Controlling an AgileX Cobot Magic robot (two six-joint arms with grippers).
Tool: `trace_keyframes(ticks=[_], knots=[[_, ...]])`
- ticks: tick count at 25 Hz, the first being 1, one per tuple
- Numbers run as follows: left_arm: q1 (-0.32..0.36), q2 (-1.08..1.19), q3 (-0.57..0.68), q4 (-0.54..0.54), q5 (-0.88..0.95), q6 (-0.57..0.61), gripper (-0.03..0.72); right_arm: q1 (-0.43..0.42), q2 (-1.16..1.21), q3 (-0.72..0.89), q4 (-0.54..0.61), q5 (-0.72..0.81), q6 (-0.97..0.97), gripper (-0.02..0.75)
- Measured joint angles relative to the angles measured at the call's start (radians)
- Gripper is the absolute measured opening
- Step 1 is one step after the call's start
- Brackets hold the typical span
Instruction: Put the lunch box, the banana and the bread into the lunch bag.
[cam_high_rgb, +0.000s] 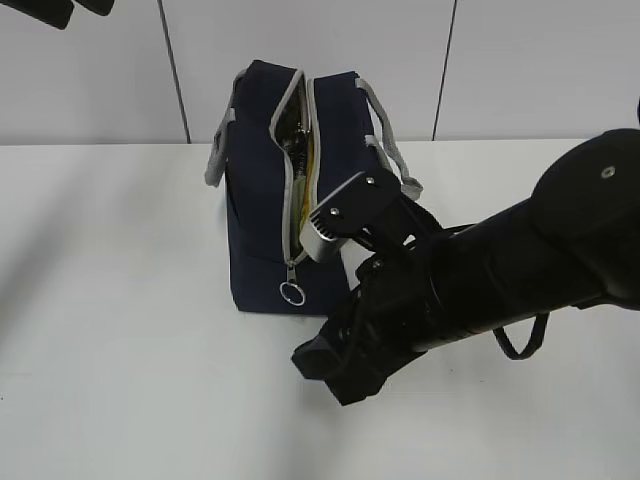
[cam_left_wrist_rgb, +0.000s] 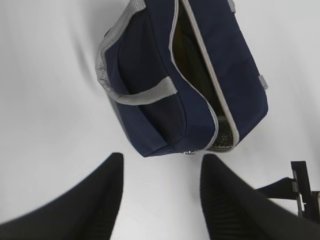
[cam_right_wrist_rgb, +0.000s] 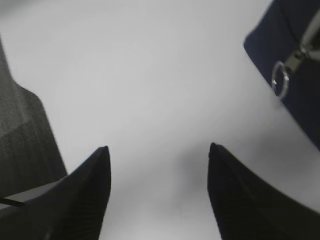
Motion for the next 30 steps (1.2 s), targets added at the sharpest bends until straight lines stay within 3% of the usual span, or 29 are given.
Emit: trace_keyframes(ticks=[2,7,11,13,18,22,25,30], knots=[[0.0,0.0,0.0,0.0,0.0,0.0,0.361,0.0,0.007,0.004,-0.044,-0.074,0.058,0.447],[0.0,0.0,0.0,0.0,0.0,0.0,0.361,0.008,0.009,0.064,-0.03,-0.358,0.086,0.446],[0.0,0.0,0.0,0.0,0.0,0.0,0.355,0.071,0.009,0.133,-0.03,-0.628,0.112,0.446],[0.0,0.0,0.0,0.0,0.0,0.0,0.352,0.113,0.009,0.166,-0.108,-0.735,0.218,0.446],[0.0,0.0,0.0,0.0,0.0,0.0,0.35,0.146,0.009,0.255,-0.567,-0.908,0.686,0.446],[-0.002,0.0,0.0,0.0,0.0,0.0,0.35,0.131,0.039,0.279,-0.773,-0.967,0.917,0.445],[-0.004,0.0,0.0,0.0,0.0,0.0,0.35,0.076,0.071,0.279,-0.986,-0.971,1.108,0.445],[-0.004,0.002,0.0,0.0,0.0,0.0,0.35,-0.108,0.115,0.277,-1.478,-1.075,1.538,0.445]])
